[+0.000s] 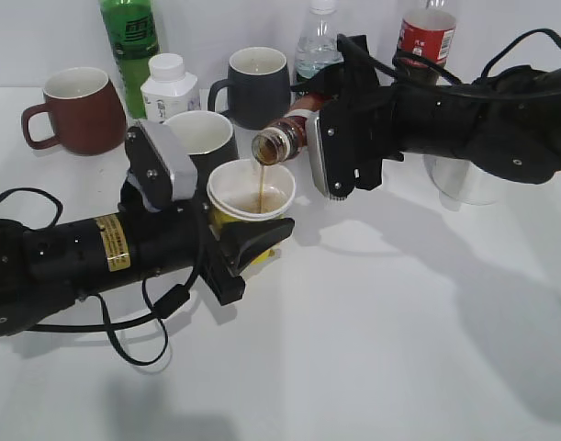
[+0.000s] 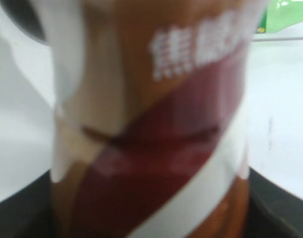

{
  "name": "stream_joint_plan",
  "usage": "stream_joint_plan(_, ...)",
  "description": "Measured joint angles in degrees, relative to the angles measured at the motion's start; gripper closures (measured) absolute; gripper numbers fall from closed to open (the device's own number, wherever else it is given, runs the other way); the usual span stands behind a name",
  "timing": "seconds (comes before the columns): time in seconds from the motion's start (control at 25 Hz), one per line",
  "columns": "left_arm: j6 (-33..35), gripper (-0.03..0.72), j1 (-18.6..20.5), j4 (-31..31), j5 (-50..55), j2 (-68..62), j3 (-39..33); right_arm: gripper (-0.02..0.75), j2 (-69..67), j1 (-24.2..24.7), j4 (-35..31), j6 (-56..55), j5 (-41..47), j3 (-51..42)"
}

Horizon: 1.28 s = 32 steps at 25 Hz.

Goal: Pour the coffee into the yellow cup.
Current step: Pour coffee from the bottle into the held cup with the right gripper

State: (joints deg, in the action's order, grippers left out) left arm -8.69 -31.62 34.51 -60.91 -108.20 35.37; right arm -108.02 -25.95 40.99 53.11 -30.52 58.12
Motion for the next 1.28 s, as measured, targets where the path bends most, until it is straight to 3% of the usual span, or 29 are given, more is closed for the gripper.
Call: stream_joint_plan(1.28,0.0,0.286,0.0,1.85,0.3,0.0,0.0,0.235,0.05,0.0,-5.31,12.06,-1.09,0.0)
